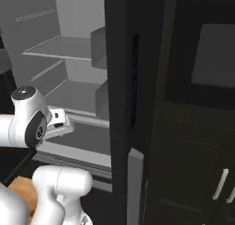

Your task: Grab the lime and onion from the fridge, place them in the blender, close the lid, and turn on the blender to create a marinade.

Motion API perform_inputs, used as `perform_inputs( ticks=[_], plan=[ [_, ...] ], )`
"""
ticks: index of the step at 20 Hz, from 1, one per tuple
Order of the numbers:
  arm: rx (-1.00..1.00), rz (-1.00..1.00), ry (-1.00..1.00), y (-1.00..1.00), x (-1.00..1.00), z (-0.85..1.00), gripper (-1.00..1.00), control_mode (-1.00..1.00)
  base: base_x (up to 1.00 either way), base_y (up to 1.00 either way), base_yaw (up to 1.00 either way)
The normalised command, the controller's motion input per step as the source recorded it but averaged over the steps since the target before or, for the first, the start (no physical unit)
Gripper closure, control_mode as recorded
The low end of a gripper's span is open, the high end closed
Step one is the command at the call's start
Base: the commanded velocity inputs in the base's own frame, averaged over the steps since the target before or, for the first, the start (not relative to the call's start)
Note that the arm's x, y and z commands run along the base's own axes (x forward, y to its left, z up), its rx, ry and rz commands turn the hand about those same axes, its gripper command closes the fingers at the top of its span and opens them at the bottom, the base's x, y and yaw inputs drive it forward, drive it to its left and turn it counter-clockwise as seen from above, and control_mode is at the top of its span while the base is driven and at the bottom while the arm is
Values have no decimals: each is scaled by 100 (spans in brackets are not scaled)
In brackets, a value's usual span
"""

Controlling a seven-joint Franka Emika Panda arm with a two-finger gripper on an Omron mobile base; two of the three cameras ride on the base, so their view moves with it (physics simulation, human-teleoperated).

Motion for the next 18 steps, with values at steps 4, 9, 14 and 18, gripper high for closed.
perform_inputs(
  ticks=[4,9,14,18],
  plan=[
    [0,0,0,0,0,0,-100,100,50,37,-51],
    [0,0,0,0,0,0,-100,100,23,46,-30],
    [0,0,0,0,0,0,-100,100,28,23,-10],
    [0,-11,-8,1,34,27,-100,-100,5,0,0]
  ],
)
